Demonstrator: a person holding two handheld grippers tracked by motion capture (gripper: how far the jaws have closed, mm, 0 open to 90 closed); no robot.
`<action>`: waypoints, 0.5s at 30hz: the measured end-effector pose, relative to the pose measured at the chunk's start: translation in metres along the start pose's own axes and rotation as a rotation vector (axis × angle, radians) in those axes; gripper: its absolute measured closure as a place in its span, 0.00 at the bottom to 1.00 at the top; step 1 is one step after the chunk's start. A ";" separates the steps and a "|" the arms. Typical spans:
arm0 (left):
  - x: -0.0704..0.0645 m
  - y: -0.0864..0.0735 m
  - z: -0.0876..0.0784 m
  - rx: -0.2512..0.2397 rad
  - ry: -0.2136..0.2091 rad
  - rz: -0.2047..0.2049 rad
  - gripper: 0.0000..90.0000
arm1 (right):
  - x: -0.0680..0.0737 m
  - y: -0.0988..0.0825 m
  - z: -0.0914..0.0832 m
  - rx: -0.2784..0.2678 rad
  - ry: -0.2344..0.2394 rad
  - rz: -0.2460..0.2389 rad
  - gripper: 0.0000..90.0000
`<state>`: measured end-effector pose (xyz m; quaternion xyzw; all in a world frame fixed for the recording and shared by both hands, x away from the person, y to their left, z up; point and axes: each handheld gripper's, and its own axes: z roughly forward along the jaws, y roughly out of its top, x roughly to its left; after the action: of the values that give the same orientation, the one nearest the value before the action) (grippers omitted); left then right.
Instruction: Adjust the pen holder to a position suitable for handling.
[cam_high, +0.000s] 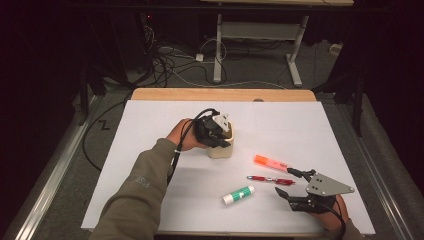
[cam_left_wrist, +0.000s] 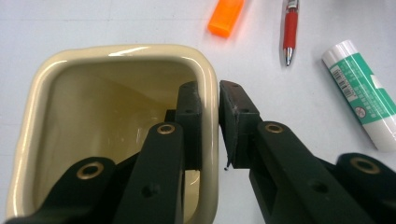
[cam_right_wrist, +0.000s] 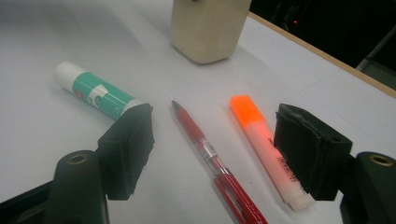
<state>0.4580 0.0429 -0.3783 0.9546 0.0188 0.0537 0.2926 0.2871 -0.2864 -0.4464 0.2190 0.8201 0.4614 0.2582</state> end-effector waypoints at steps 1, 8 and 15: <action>0.000 0.000 0.000 0.000 0.000 0.000 0.81 | 0.000 0.000 0.000 0.000 0.000 0.000 0.32; -0.016 0.001 -0.031 -0.111 0.150 -0.011 0.73 | 0.000 0.000 -0.001 -0.001 0.000 -0.004 0.32; -0.044 -0.014 -0.049 -0.236 0.330 -0.057 0.64 | 0.001 0.002 -0.003 -0.014 -0.010 -0.001 0.31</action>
<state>0.4087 0.0793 -0.3499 0.8911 0.0870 0.2029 0.3965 0.2847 -0.2866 -0.4441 0.2190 0.8157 0.4657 0.2642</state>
